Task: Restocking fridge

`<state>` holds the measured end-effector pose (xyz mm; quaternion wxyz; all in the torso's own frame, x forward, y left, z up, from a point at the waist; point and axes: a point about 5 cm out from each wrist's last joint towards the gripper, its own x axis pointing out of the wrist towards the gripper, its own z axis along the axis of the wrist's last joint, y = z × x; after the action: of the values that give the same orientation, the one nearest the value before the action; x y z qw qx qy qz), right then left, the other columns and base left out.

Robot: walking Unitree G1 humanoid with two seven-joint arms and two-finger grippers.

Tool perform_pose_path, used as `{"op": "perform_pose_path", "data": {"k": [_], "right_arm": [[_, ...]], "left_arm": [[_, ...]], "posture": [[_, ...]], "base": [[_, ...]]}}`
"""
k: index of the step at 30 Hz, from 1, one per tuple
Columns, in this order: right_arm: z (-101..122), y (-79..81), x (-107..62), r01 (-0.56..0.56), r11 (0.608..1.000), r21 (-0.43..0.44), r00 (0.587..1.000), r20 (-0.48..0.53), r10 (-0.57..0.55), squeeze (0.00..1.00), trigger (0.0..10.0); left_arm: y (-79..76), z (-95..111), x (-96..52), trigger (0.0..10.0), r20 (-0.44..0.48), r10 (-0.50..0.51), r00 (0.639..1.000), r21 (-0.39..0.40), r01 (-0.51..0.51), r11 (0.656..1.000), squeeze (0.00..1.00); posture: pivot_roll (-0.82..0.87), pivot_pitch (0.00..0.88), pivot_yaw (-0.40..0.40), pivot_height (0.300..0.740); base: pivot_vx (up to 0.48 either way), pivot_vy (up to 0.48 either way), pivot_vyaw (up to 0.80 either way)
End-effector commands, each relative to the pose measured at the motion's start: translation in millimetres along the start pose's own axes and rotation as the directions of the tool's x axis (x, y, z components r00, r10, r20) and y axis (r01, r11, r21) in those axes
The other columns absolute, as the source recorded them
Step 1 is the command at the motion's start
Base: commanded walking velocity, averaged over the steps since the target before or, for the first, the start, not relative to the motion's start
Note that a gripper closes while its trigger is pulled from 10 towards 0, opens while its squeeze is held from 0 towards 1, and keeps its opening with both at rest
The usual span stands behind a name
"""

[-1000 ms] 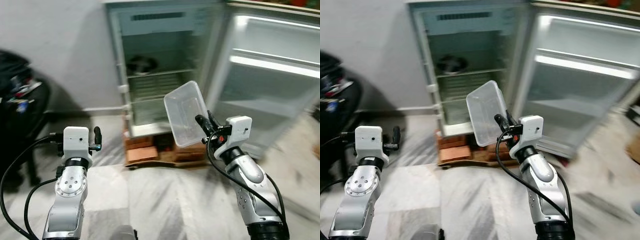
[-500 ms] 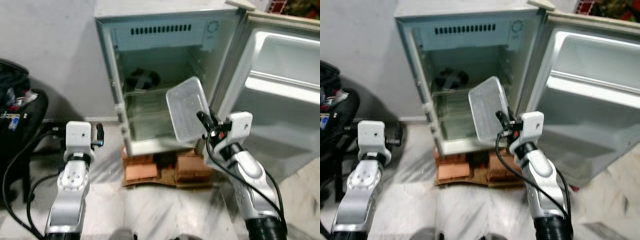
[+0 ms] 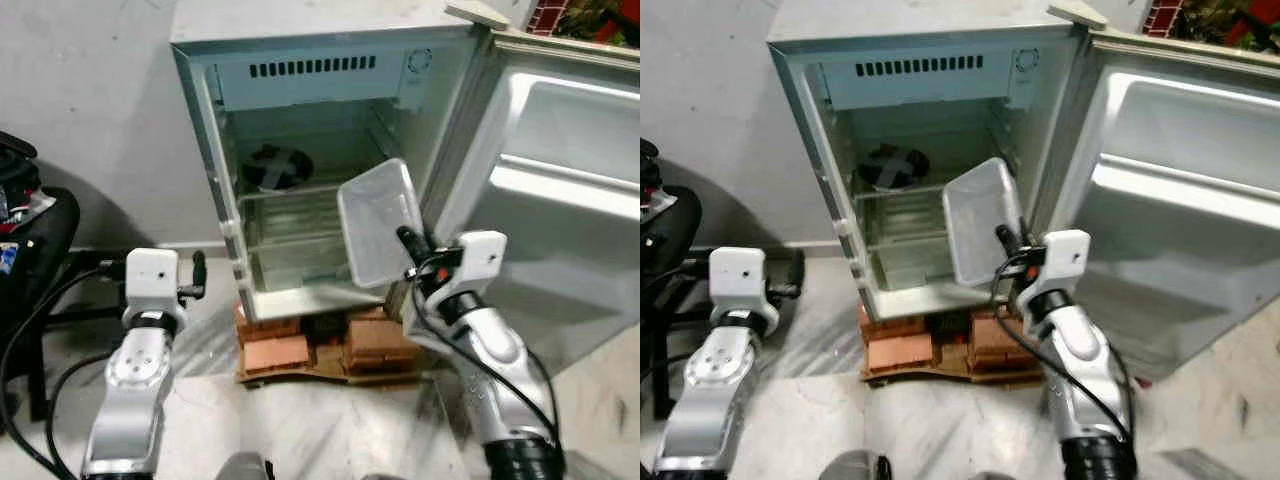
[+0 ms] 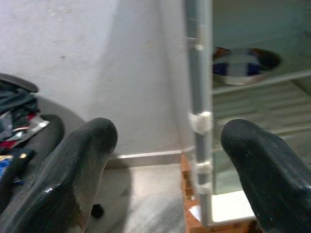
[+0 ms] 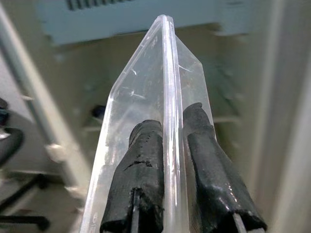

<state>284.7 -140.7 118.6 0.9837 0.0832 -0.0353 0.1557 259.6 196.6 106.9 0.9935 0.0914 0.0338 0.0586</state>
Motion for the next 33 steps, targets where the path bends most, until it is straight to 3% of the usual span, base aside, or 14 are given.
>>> {"op": "perform_pose_path", "data": {"k": [1,16,29,33], "right_arm": [[3.5,-1.1,0.5,-0.012,1.000,-0.025,1.000,0.007,0.012,0.00,10.0],[3.8,-0.2,0.7,-0.024,0.999,-0.034,1.000,0.009,0.024,0.00,10.0],[2.0,1.5,1.2,-0.034,0.999,-0.031,0.999,0.007,0.034,0.00,10.0],[2.2,-0.3,1.6,-0.022,0.999,-0.029,1.000,0.008,0.022,0.00,10.0]], "left_arm": [[-0.8,2.6,-0.3,10.0,0.009,-0.003,1.000,-0.011,0.003,1.000,0.00],[-2.7,1.3,-0.5,10.0,0.003,-0.005,1.000,-0.015,0.005,1.000,0.00],[-4.9,-0.9,-1.8,10.0,-0.008,-0.014,1.000,-0.013,0.014,1.000,0.00],[-5.3,-1.0,-2.2,10.0,-0.008,-0.017,1.000,-0.014,0.017,1.000,0.00]], "posture": [[0.13,0.095,-0.026,0.740],[0.12,0.095,-0.026,0.740],[0.13,0.095,-0.028,0.740],[0.13,0.094,-0.028,0.740]], "base": [[0.379,0.000,0.00],[0.374,0.000,0.00],[0.000,0.000,0.57],[0.122,0.000,0.00]]}}
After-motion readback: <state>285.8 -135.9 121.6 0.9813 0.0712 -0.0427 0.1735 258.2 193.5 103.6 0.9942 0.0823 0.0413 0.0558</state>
